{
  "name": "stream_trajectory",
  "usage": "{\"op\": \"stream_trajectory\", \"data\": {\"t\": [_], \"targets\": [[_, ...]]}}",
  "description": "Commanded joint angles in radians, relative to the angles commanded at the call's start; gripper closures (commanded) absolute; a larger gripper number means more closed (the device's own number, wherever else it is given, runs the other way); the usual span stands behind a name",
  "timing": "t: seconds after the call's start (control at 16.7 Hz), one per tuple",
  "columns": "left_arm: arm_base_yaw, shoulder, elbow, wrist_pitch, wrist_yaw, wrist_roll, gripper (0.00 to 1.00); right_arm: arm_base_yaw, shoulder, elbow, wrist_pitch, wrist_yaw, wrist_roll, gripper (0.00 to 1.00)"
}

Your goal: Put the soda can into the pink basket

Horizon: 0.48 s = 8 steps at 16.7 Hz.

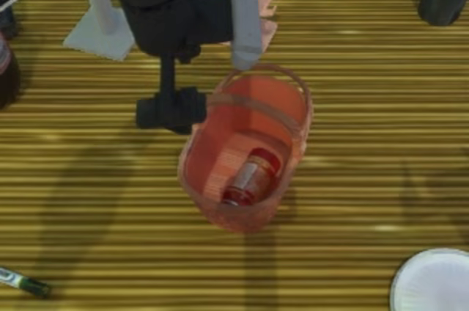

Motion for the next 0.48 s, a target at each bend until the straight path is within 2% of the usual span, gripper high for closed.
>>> {"op": "stream_trajectory", "data": {"t": [0.24, 0.36, 0.48], "targets": [[-0.066, 0.257, 0.302, -0.134, -0.022, 0.145, 0.00, -0.032, -0.294, -0.119, -0.129, 0.131, 0.008, 0.00], [-0.087, 0.342, 0.403, -0.174, -0.032, 0.195, 0.00, -0.041, -0.383, -0.153, -0.168, 0.172, 0.011, 0.00], [-0.099, 0.394, 0.464, -0.196, -0.040, 0.226, 0.00, -0.047, -0.439, -0.174, -0.192, 0.197, 0.012, 0.00]]}}
